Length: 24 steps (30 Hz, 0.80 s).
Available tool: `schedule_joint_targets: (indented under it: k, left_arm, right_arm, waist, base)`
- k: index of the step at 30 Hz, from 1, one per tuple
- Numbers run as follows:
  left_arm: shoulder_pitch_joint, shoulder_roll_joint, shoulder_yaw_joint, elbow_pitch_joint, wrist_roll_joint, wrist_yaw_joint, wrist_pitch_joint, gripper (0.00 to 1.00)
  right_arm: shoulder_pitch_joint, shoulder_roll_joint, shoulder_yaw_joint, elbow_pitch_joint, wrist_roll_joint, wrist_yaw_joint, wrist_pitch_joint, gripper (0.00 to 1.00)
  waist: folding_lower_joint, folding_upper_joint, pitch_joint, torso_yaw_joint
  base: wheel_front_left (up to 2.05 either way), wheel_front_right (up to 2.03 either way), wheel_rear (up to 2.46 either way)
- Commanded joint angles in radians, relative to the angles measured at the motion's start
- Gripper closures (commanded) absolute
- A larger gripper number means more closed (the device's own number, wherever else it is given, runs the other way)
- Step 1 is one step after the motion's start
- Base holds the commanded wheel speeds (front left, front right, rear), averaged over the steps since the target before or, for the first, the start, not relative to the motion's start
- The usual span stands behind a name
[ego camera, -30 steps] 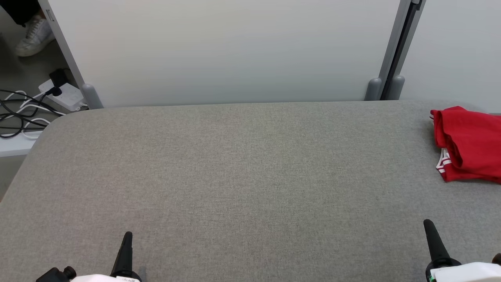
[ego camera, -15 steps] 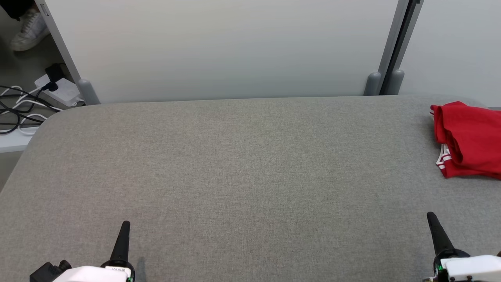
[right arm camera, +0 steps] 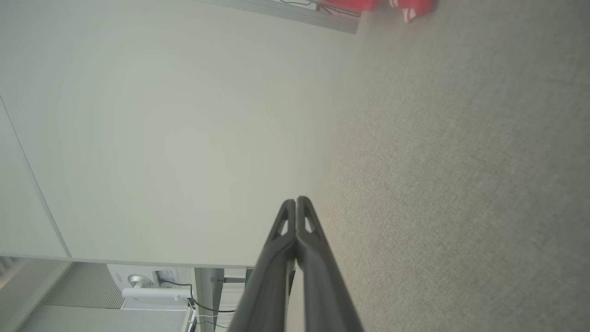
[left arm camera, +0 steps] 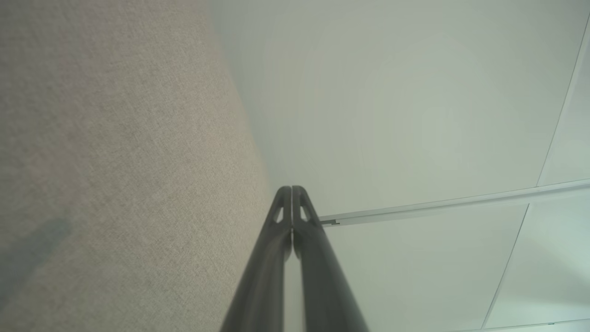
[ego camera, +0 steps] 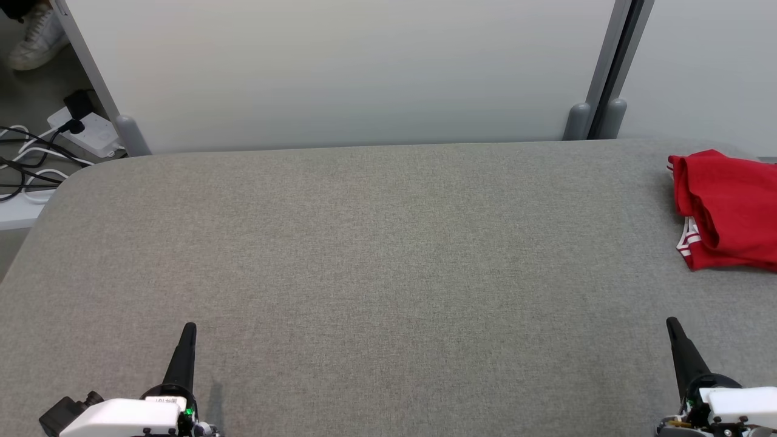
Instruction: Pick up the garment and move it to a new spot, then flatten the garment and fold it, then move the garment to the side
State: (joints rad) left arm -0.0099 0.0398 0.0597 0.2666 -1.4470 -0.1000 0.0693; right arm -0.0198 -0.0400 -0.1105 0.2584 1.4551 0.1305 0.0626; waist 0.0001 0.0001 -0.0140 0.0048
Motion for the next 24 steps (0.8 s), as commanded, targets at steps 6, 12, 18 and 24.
schedule_joint_targets:
  k: [6, 12, 18, 24]
  left_arm:
    - [-0.080, 0.010, 0.043, -0.022, -0.087, -0.020, 0.024, 1.00]
    - [-0.096, 0.010, 0.053, -0.021, -0.154, -0.030, 0.042, 1.00]
    - [-0.098, 0.010, 0.054, -0.021, -0.162, -0.031, 0.044, 1.00]
    - [-0.098, 0.010, 0.054, -0.021, -0.162, -0.031, 0.044, 1.00]
  right_arm:
    - [-0.071, -0.012, 0.007, -0.019, 0.084, 0.000, 0.030, 1.00]
    - [-0.086, -0.012, -0.001, -0.014, 0.148, 0.000, 0.047, 1.00]
    - [-0.088, -0.012, -0.002, -0.014, 0.155, 0.000, 0.050, 1.00]
    - [-0.088, -0.012, -0.002, -0.014, 0.154, 0.000, 0.050, 1.00]
  waist:
    - [0.0000, -0.0001, 0.008, -0.002]
    - [0.0000, -0.0001, 0.016, -0.005]
    - [0.0000, -0.0001, 0.017, -0.005]
    - [0.0000, -0.0001, 0.017, -0.005]
  base:
    - [0.00, 0.00, 0.00]
    - [0.00, 0.00, 0.00]
    - [0.00, 0.00, 0.00]
    - [0.00, 0.00, 0.00]
